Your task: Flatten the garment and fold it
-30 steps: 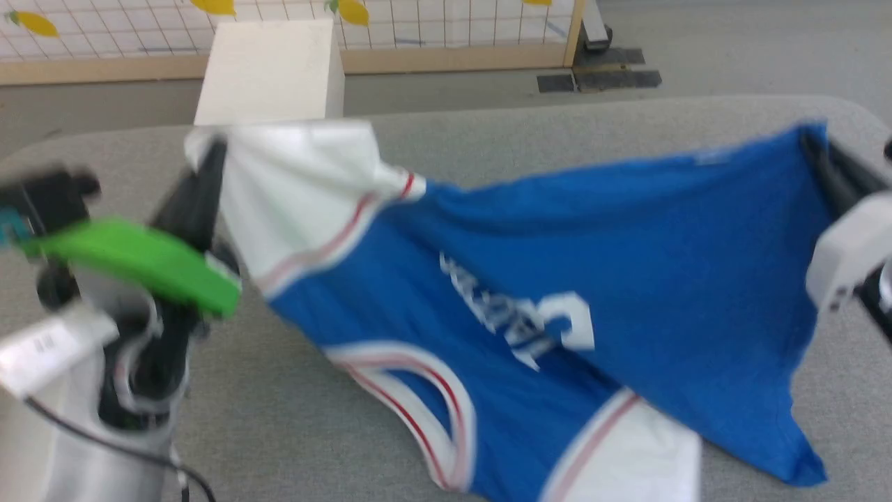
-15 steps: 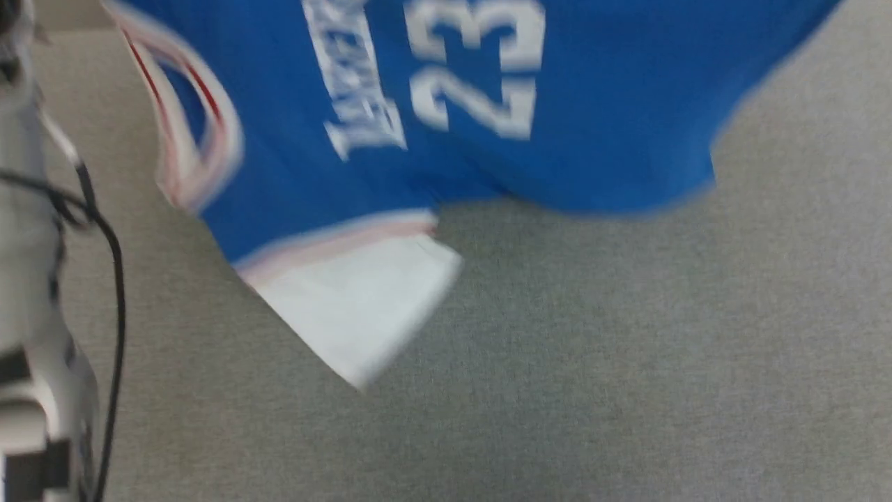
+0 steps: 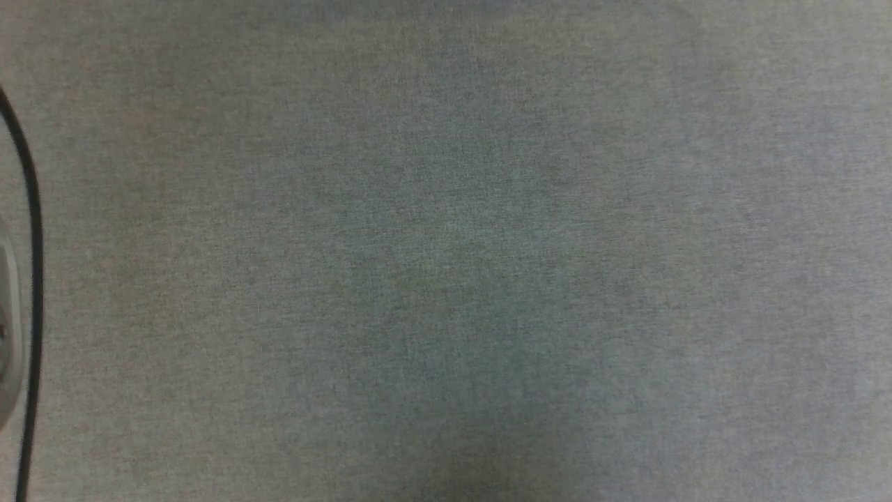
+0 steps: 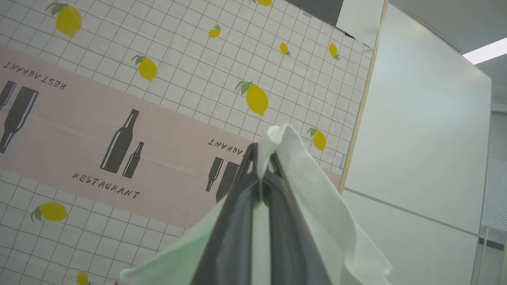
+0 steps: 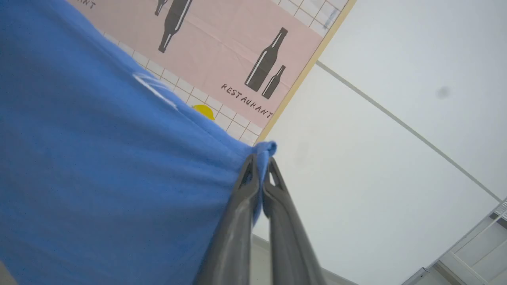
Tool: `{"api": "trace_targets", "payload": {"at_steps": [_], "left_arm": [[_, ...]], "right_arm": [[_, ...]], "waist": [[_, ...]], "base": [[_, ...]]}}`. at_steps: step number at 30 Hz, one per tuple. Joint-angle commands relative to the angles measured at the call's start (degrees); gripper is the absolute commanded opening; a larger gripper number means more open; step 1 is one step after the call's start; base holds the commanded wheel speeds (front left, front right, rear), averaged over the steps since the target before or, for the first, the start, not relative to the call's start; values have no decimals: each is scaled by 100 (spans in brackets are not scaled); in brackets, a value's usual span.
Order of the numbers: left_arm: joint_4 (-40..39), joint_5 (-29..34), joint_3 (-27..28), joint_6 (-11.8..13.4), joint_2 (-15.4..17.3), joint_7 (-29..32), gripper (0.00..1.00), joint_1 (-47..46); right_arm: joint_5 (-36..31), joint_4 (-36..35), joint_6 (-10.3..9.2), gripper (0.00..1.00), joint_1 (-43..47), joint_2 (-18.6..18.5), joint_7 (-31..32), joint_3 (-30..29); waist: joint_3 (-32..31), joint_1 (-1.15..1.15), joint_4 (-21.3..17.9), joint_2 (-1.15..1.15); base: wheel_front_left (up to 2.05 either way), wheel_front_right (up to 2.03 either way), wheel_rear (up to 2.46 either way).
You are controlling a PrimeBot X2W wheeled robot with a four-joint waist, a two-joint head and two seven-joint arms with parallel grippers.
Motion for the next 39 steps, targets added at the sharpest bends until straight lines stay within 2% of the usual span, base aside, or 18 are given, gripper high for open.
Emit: {"api": "trace_targets", "payload": {"at_steps": [1, 4, 8, 14, 18, 23, 28, 35, 39], "left_arm": [[116, -49, -6, -116, -25, -80, 0, 73], [403, -142, -77, -384, 10, -129, 0, 590], [604, -170, -284, -703, 192, 24, 0, 1756], [310, -365, -414, -726, 446, 527, 0, 4124], [-324, -638, -373, -539, 578, 979, 0, 5826], [-1393, -1062, -183, -105, 636, 1470, 0, 7933], [-2158, -1373, -24, 303, 577, 1757, 0, 9547], [-2468, -1546, -88, 548, 372, 1841, 0, 10874], [-2392, -1543, -235, 569, 297, 1875, 0, 11224]], "right_arm": [[-33, 100, -9, 0, 113, 48, -127, 4], [90, 304, -9, 0, 575, 134, -361, 68], [486, 484, -9, 0, 1484, 237, -574, 134], [1073, 574, -9, 0, 3068, 149, -636, 123], [1440, 407, -9, 0, 4116, 192, -516, -64], [1681, 59, -9, 0, 5334, 230, -295, -227], [1741, -238, -9, 0, 6344, 305, -33, -321], [1671, -548, -9, 0, 7470, 363, 652, -433], [1668, -697, -9, 0, 8035, 404, 1003, -586]], "waist": [[24, -2, 99, 0], [-197, -2, 217, 0], [-617, -2, 358, 0], [-1467, -2, 626, 0], [-1897, -2, 735, 0], [-2195, -2, 827, 0], [-2381, -2, 857, 0], [-2552, -2, 818, 0], [-2630, -2, 812, 0]], "base": [[0, 0, 0], [0, 0, 0], [0, 0, 0], [0, 0, 0], [0, 0, 0], [0, 0, 0], [0, 0, 0], [0, 0, 0], [0, 0, 0]]}}
